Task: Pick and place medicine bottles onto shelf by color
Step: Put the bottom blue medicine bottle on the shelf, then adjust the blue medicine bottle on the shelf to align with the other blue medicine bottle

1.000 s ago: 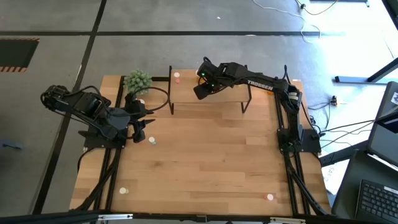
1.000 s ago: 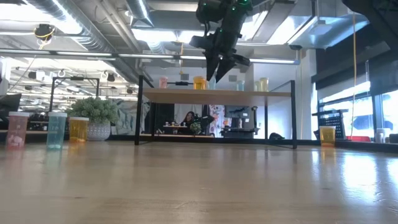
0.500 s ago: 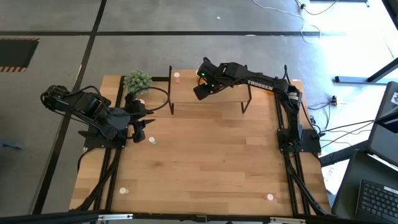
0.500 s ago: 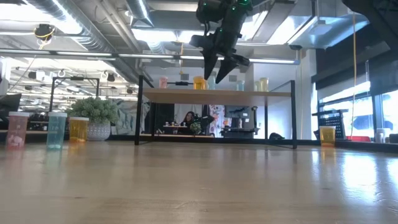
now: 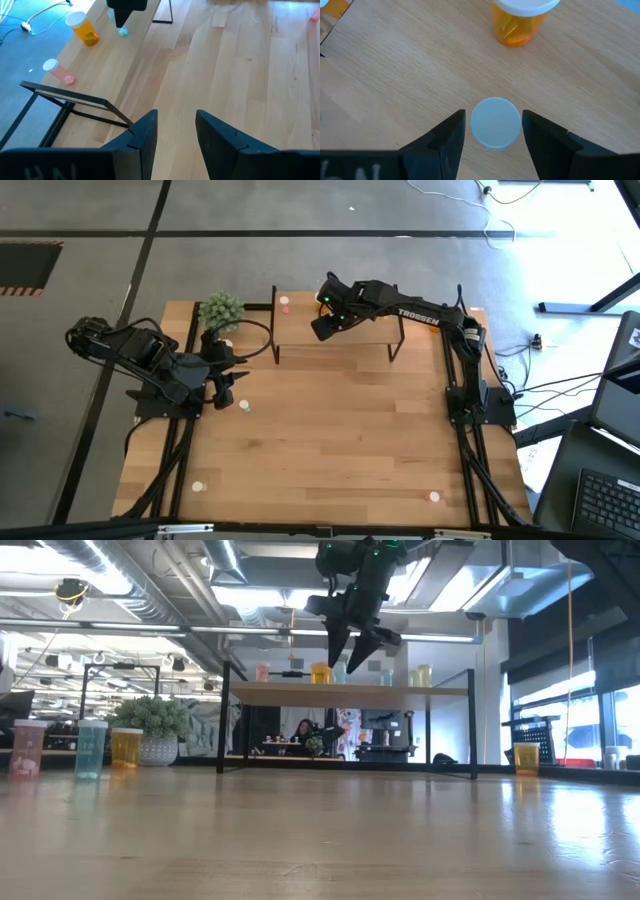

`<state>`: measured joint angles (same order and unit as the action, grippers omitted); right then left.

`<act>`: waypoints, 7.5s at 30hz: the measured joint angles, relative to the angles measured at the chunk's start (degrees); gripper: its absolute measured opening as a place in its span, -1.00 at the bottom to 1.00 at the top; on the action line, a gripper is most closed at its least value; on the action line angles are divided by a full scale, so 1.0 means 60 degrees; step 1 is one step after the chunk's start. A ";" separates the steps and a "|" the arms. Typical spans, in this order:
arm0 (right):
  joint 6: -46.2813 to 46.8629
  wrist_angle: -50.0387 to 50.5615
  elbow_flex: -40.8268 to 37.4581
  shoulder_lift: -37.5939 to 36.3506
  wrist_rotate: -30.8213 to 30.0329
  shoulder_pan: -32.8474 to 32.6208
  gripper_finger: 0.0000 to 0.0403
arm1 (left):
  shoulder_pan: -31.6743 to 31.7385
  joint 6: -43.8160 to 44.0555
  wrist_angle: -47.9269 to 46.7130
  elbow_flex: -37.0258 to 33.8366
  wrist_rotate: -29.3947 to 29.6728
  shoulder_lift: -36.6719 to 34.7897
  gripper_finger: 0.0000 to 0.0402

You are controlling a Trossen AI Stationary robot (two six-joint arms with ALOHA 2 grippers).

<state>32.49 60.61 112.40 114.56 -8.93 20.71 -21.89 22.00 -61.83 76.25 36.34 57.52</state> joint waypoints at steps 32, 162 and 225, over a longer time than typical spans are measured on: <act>-0.0974 0.3069 0.3803 -0.0059 -0.1082 -0.1075 -0.02 | 0.0000 0.0066 -0.0002 0.0000 0.0000 0.0000 -0.36; -0.8502 0.2986 0.3391 0.1560 0.3428 0.1362 -0.16 | 0.3202 0.1483 -0.0039 0.0000 0.0674 0.0004 -0.36; -0.8695 0.4487 0.3377 0.1208 0.2617 0.1741 -0.40 | 0.3201 0.1504 -0.0039 0.0000 0.0385 0.0004 -0.36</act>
<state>-19.68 87.53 132.66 121.81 6.77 31.16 -2.68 31.03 -62.06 76.25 38.65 57.54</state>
